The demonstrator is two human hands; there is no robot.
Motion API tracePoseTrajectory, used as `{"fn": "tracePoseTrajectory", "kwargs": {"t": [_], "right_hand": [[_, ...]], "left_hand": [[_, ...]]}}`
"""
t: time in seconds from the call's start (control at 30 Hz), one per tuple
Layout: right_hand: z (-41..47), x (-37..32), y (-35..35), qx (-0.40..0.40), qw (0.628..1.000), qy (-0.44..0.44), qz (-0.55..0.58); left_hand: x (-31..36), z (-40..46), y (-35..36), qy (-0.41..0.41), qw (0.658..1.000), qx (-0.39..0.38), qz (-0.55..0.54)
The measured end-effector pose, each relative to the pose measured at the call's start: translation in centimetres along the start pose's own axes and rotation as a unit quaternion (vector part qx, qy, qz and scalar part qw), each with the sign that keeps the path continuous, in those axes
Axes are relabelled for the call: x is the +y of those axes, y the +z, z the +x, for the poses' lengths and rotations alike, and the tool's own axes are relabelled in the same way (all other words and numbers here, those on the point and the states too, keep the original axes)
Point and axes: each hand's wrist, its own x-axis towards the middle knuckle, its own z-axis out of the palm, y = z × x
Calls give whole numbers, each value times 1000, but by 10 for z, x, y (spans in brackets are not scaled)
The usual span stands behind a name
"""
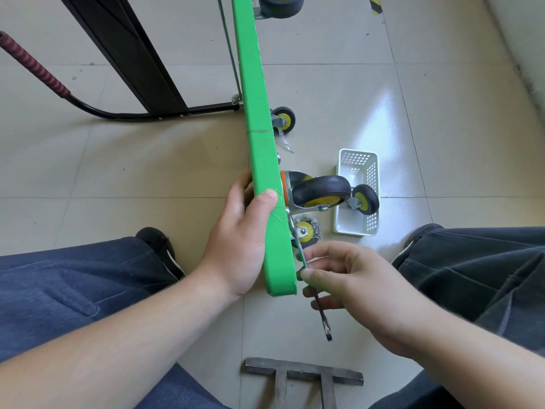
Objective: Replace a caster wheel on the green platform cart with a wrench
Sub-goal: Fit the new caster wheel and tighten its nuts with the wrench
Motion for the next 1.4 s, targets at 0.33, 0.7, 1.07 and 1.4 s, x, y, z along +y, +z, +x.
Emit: {"fn": "tracePoseTrajectory", "kwargs": {"t": [0.33,0.7,1.07,1.4], "right_hand": [[-6,-15,4,-4,1000,3,30],[-15,-32,11,15,1000,15,-13],[-21,-43,9,13,999,13,-46],[-29,-40,3,-30,996,46,-70]], "left_hand": [[-1,2,0,3,1000,5,-4],[-1,1,1,10,1000,-2,-17],[0,0,1,4,1000,-3,-19],[2,1,2,0,1000,0,-13]]}}
